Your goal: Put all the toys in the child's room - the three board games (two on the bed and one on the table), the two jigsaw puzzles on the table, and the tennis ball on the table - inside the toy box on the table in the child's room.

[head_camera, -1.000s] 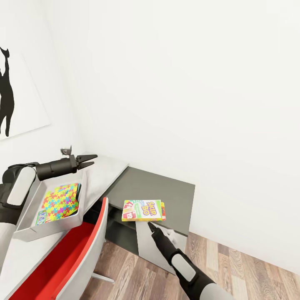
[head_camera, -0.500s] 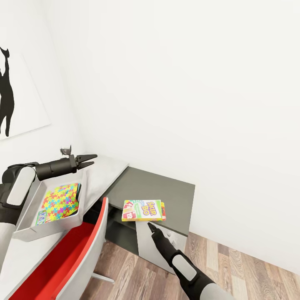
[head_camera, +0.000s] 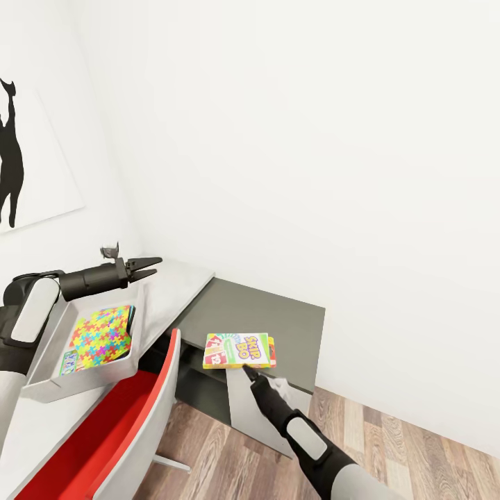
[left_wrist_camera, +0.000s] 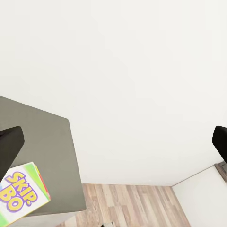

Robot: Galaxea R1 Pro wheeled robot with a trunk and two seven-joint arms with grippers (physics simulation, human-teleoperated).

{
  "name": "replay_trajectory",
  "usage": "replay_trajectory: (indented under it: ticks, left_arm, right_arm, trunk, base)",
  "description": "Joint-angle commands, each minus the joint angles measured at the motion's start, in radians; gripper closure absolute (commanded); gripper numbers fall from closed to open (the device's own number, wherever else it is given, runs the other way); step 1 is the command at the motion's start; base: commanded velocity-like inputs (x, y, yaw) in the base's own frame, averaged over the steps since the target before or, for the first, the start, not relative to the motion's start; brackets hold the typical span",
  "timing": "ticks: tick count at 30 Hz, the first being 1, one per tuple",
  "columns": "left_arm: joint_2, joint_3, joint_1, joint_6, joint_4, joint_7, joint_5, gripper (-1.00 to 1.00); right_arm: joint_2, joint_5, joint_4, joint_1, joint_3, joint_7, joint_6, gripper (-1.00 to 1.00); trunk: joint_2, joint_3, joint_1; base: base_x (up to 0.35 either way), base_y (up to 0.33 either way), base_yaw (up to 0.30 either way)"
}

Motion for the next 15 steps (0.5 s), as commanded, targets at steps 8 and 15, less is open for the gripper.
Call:
replay_trajectory:
  ticks: [8,15]
  left_arm:
    - [0.0,0.001,-0.001,0.004,0.0,-0.006,-0.004,-1.0]
    - [-0.002,0.0,-0.001,0.004,0.0,-0.005,-0.004,-1.0]
  right_arm:
    - [0.0,-0.007,-0.018,-0.001,0.006,-0.005,-0.085,-1.0]
    - [0.0,-0.002,-0.026,0.0,0.026,-0.036,-0.166,-1.0]
  trunk:
    - [-0.002,-0.002,0.001]
    - [-0.002,-0.002,0.001]
  base:
    - [0.0,0.0,0.0]
    - [0.0,0.0,0.0]
